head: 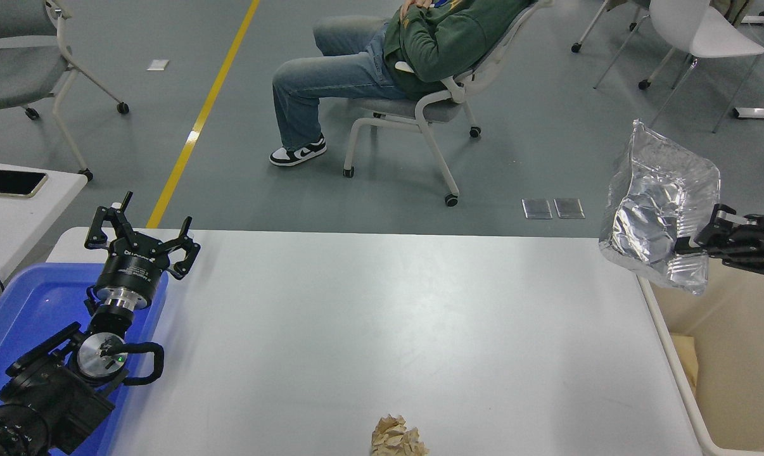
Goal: Clean the table surface
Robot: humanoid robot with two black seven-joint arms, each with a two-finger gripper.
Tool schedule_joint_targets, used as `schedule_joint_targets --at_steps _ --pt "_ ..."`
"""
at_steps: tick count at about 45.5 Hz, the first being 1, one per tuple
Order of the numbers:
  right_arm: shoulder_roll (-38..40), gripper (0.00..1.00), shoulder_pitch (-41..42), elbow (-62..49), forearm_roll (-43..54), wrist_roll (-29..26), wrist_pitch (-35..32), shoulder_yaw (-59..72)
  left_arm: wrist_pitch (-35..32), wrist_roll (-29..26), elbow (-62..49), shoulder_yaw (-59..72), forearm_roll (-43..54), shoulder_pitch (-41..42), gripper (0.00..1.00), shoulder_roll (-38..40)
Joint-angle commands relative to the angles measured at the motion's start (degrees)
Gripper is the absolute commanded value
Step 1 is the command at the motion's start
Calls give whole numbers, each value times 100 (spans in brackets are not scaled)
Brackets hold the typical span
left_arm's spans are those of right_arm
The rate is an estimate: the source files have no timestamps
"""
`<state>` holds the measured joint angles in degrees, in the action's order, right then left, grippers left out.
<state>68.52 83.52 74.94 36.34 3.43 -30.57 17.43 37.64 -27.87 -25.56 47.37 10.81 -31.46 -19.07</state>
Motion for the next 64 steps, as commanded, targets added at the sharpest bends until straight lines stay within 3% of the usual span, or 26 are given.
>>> schedule_joint_targets --at_steps 1,18,29,49,64 --pt "3 0 -29 -50 13 -1 -19 50 -2 1 -1 0 0 0 100 0" --pt "-181 0 -468 -1244 -31 -1 51 59 -2 1 7 0 0 0 100 0" --pt "-998 0 -1276 -2905 -136 8 157 -38 -2 1 7 0 0 0 100 0" --pt "-3152 0 -2981 -6157 -918 34 737 -46 -2 1 7 0 0 0 100 0" --pt "-3750 0 -3457 -6668 -927 26 1361 -46 -2 1 -1 0 0 0 100 0"
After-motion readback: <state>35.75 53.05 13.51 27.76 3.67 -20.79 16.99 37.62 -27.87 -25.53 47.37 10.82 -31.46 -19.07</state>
